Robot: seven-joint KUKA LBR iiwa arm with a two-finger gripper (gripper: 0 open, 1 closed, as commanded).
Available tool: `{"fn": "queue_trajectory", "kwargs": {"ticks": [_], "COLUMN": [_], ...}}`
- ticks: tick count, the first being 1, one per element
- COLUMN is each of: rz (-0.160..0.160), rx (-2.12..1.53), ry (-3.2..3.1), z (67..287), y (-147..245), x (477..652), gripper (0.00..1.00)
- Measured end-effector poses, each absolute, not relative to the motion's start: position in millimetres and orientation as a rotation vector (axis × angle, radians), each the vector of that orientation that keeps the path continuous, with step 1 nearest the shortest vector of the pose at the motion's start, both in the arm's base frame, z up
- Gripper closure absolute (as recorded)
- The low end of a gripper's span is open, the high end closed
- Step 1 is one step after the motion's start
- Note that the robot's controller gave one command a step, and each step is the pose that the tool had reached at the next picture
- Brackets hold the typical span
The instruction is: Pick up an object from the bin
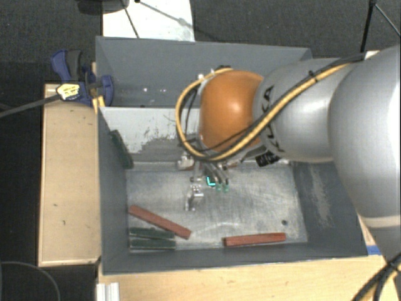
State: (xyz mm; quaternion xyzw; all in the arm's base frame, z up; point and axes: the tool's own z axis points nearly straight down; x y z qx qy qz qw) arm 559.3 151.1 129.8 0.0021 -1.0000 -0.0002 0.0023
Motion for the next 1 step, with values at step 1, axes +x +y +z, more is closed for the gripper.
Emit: {"fn": "queue_trajectory", "kwargs": {"ticks": [1], "rz": [-0.002], "rx": [0.001], "ry": [-3.144], "z": [133.1], "y": [150.6], "x": [561.4], "gripper": [0.00]}}
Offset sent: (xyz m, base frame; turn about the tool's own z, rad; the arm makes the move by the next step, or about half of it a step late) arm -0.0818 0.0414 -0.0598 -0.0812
